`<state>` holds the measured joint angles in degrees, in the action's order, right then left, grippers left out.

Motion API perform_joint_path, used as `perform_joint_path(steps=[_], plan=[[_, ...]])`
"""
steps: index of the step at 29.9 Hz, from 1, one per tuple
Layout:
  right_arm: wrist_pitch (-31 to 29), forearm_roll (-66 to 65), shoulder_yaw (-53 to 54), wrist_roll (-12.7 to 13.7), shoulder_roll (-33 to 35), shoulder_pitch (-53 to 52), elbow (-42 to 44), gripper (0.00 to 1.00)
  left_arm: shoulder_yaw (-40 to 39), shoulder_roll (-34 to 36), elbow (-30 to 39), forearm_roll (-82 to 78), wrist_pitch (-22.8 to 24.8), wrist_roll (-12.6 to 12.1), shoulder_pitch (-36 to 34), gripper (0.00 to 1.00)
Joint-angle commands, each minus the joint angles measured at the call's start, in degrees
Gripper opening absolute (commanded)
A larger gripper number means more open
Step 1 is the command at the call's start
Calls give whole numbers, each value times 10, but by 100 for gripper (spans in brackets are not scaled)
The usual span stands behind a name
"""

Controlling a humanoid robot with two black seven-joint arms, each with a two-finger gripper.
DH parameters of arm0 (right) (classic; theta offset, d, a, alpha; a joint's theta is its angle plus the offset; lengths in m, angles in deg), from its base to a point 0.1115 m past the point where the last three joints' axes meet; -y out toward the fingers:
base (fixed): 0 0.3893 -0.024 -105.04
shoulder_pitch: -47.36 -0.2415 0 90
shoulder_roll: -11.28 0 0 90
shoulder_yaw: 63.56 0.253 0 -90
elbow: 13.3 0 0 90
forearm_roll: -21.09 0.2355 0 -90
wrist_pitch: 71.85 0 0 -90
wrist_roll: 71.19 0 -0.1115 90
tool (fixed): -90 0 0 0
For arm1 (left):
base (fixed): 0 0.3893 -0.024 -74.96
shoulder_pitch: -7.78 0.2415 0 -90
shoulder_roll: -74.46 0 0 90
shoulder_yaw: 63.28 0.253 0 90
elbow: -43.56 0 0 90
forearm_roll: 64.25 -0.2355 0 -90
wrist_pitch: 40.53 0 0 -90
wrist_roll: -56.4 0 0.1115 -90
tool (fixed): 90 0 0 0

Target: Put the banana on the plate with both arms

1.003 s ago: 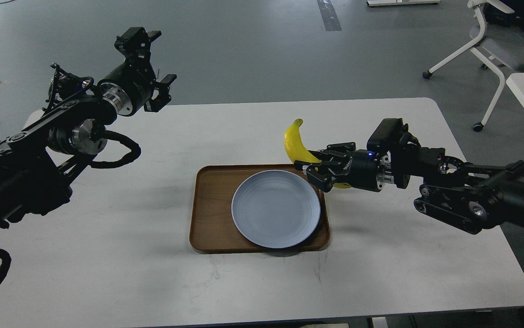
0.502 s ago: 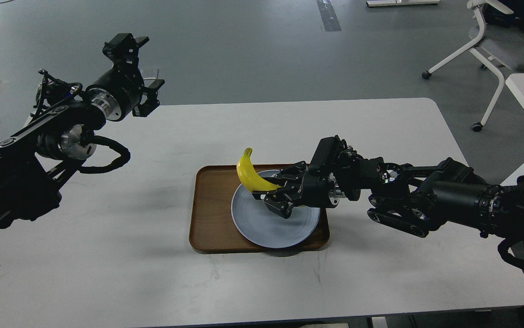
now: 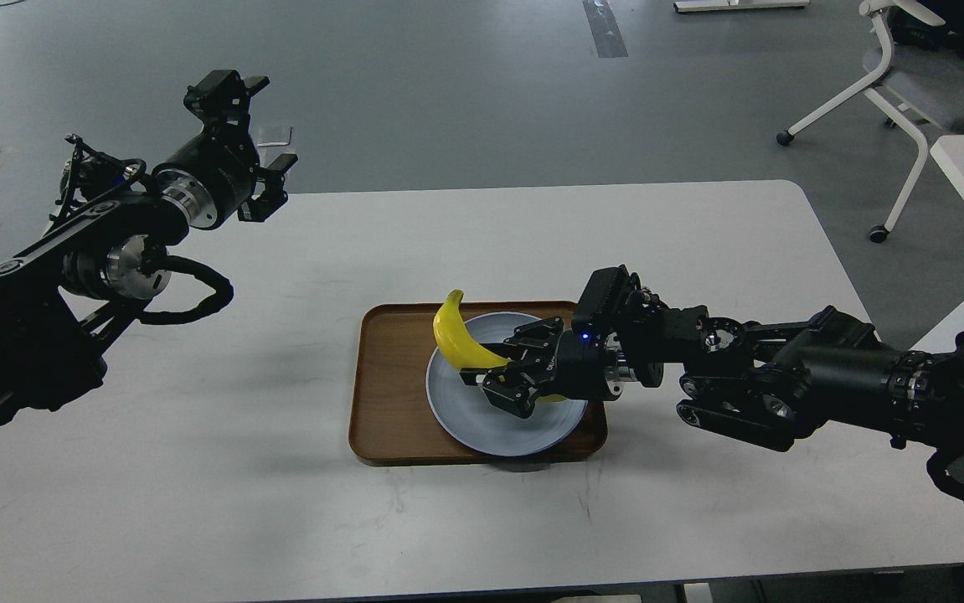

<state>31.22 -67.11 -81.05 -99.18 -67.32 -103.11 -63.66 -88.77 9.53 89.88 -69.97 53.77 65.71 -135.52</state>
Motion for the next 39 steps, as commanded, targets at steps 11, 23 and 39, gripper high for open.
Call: perform_joint_path(steps=[11, 23, 39], plan=[[4, 8, 24, 0, 54, -11, -19, 100, 6, -10, -4, -2, -1, 1, -2, 98], [-91, 511, 251, 0, 119, -18, -22, 100, 6, -49, -9, -1, -2, 2, -3, 98], [-254, 786, 489, 137, 142, 118, -24, 100, -4, -68, -4, 8, 39, 5, 23, 98]])
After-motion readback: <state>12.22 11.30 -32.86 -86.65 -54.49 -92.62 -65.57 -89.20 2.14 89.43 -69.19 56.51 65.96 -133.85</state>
